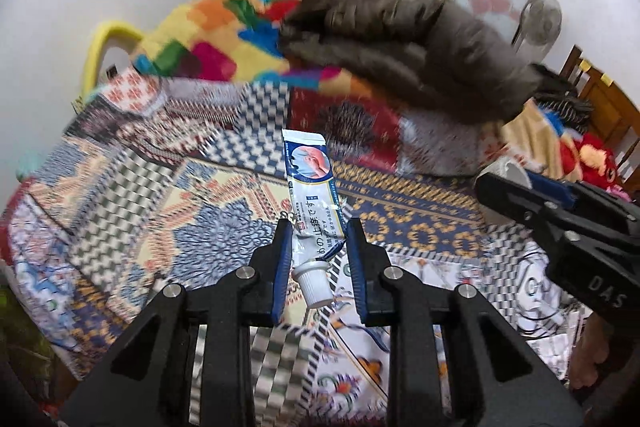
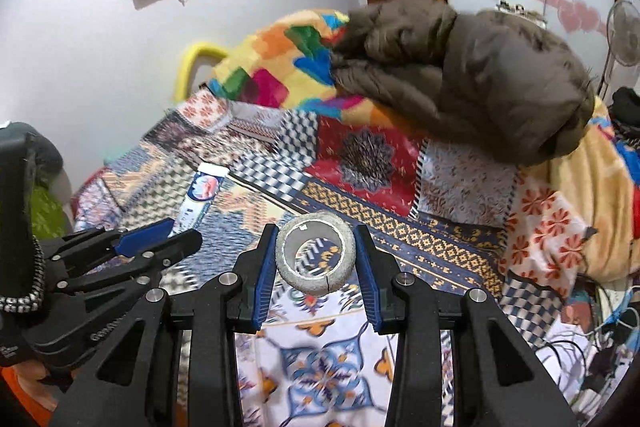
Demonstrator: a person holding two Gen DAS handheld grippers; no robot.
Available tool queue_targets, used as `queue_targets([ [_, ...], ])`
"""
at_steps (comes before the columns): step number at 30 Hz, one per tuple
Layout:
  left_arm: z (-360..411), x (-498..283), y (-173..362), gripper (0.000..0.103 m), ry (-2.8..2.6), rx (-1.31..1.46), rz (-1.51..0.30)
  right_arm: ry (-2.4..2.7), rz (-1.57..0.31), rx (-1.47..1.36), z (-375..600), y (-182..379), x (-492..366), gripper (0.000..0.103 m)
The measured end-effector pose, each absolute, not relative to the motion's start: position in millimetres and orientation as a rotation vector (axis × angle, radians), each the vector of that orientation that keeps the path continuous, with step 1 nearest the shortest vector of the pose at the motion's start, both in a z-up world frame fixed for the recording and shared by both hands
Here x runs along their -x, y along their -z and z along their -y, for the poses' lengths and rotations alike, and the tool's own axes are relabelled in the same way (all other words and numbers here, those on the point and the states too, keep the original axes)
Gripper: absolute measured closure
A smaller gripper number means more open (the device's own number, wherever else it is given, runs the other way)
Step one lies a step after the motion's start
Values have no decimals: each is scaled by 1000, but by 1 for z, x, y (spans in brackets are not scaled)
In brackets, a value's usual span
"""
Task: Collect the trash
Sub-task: 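Carry the toothpaste and tape roll in both grippers over the white bucket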
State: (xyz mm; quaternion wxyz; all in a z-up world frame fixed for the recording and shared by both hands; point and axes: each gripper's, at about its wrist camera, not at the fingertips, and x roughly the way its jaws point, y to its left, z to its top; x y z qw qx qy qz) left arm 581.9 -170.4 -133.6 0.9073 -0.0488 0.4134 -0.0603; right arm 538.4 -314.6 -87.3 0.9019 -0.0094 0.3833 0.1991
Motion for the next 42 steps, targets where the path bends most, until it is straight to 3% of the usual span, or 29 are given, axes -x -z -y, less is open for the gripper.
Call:
queue_targets([
  [10,140,-470,41,77,100,142,-714,-458,-679,66,286,20,-442,69],
  [20,85,-362,-1,77,-2,153,-627,-567,-605,77,240,-15,-357,69],
  [31,2,-253,-8,77,-143,202,-583,-726,-603,123,159,-10,-284,69],
  [42,-93,-168,24,77,-304,285,-619,-871,-677,207,70,31,-228,69],
])
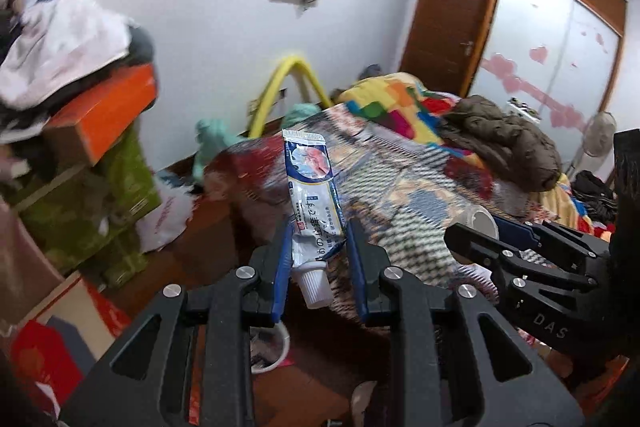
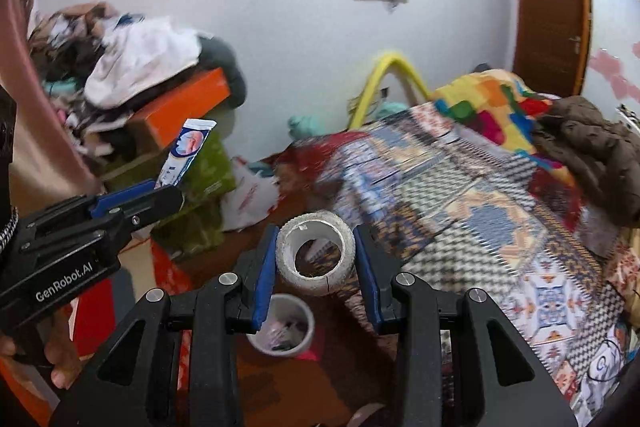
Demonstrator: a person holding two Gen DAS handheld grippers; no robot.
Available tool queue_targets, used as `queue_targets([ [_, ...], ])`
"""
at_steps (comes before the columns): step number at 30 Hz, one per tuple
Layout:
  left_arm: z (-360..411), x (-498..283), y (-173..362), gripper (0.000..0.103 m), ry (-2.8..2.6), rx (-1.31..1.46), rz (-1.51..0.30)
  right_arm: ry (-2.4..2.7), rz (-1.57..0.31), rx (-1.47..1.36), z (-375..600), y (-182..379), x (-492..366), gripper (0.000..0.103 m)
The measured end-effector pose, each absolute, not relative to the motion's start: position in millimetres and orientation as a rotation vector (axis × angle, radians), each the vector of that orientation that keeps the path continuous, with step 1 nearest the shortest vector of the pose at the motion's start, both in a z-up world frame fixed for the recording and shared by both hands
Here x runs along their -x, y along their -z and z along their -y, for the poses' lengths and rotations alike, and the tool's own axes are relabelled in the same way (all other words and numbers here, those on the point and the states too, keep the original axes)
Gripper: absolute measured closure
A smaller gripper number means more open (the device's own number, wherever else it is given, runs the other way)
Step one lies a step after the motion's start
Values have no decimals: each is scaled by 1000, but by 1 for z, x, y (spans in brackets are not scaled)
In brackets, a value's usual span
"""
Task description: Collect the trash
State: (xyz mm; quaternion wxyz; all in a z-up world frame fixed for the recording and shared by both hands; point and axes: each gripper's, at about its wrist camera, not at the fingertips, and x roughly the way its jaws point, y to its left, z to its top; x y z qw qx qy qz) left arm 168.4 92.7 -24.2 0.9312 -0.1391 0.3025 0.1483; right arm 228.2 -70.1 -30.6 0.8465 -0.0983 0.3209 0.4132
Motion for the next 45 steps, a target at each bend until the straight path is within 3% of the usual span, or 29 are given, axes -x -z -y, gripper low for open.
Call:
queue_targets([
  [10,-154,-134,110,77,-373,391,-775,-943,-817,296,7,90,-204,69],
  [30,-201,-181,309,77,-371,600,-1186,-942,-1222,449,-70,248,-245,69],
  [45,-228,-212,311,72,-387,622,-1201,-975,-1262,405,-86,247,-281,60],
])
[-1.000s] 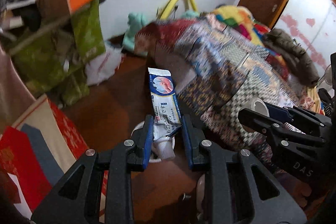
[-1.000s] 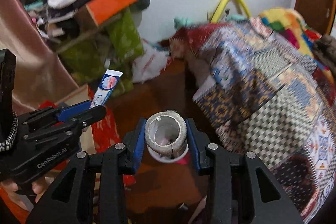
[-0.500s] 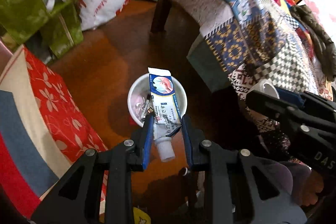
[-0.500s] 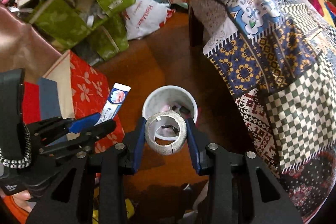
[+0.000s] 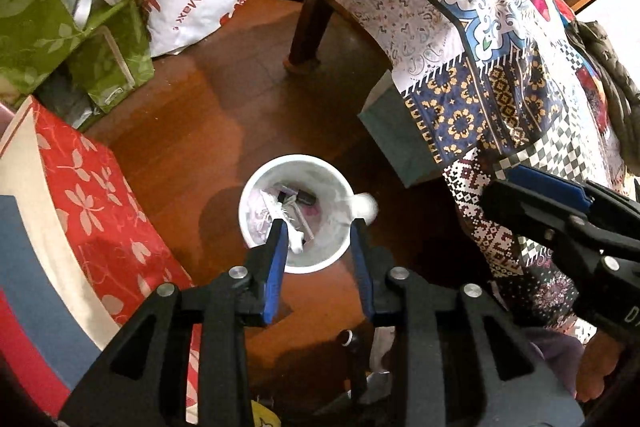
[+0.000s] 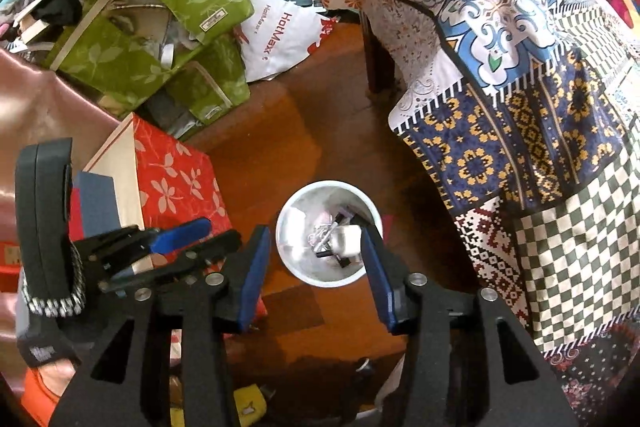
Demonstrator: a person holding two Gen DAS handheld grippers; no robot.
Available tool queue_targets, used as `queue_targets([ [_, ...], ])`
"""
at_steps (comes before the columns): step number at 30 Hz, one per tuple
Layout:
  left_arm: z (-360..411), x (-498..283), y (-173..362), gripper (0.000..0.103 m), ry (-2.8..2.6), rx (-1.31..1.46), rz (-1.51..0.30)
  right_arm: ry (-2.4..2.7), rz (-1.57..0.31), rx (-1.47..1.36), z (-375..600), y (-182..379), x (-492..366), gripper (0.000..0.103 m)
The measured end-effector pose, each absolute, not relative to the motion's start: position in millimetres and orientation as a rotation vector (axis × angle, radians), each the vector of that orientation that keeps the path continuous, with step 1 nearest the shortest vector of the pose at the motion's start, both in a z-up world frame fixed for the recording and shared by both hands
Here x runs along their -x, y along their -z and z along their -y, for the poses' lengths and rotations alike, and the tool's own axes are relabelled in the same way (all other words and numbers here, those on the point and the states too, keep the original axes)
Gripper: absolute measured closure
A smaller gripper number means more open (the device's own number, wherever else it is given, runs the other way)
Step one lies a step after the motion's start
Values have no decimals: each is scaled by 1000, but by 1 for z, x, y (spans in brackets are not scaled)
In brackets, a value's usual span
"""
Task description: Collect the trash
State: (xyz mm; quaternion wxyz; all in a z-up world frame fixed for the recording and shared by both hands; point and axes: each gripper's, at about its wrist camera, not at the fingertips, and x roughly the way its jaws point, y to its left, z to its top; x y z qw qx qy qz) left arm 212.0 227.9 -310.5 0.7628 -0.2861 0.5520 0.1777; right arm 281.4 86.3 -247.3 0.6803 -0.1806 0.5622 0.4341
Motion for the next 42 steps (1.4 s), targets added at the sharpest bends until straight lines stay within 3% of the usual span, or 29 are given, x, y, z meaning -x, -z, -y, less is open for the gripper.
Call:
queue_targets([
  [8,-203,-188,245,72,-352,517,-1098,-946,-1123,424,-39,204,-255,60],
  [22,-83,-131,60,72,-119,268,-681,-697,-677,192,104,40,-173,60],
  [35,2,-47,-15,72,47,139,-421,-465,-430,15,189,-17,-81,60],
  [37,8,-38,-18,65,47,127,-396,-428,-408,0,197,-18,-70,59],
  [42,11,-19,-16,30,45,125,-363,-360,-362,-38,209,-18,-48,20],
])
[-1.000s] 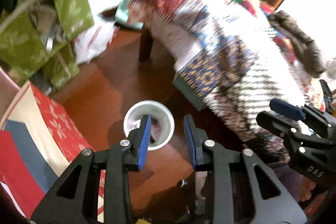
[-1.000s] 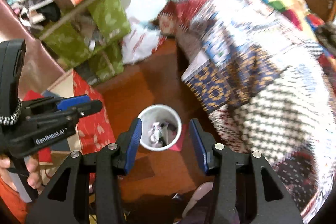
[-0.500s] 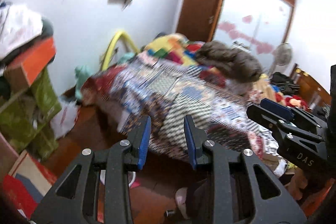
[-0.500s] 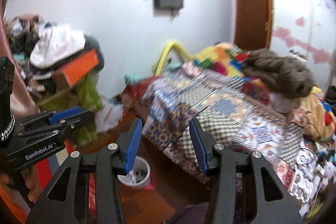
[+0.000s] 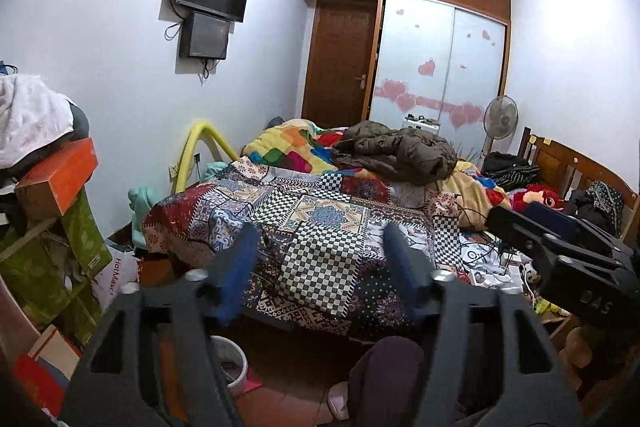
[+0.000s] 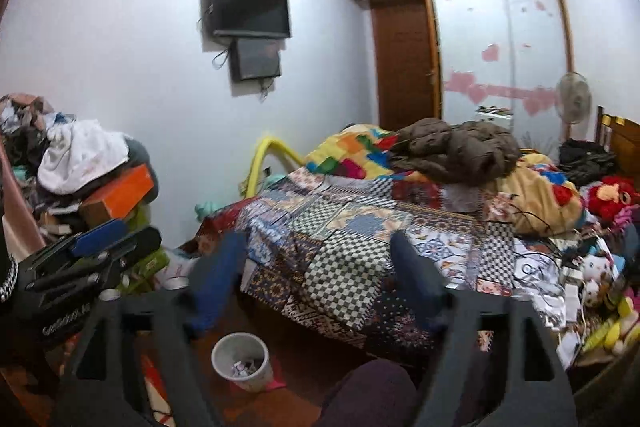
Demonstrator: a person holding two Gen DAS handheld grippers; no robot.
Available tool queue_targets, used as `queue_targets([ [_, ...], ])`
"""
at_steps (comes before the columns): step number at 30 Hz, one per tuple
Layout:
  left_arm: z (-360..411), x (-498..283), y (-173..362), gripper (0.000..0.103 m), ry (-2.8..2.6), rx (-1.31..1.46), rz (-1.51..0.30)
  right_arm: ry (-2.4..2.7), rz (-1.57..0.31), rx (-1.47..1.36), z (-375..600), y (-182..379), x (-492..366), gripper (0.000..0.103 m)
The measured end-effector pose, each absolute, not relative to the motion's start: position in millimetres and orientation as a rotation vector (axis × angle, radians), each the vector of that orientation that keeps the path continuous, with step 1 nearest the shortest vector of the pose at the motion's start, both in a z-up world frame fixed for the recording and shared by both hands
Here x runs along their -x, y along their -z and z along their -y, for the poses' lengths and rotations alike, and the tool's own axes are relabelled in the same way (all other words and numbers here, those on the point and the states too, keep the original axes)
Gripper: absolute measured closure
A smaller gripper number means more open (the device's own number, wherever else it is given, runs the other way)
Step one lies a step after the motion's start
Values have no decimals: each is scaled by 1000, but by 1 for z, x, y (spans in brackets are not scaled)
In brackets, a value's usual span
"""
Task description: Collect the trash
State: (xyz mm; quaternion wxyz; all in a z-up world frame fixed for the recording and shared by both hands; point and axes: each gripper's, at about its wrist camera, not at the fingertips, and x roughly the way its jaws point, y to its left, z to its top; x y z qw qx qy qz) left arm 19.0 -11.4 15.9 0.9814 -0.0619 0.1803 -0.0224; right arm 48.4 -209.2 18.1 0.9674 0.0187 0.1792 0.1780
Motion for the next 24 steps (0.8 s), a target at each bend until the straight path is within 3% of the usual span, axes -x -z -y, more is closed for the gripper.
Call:
queue_targets([
  [1,11,-16,-15,26,40,122,-360,-345,-350,-42,212,-18,-45,18],
  [3,11,-12,-13,10,15,110,-352,-307,-325,-42,214,-18,-40,2],
  [4,10,-10,-12,9,5,107,-347,-285,-316,-40,215,-19,-38,0],
  [24,-4,-3,-3,8,14,138,-368,-208,-317,-7,210,-18,-24,0],
])
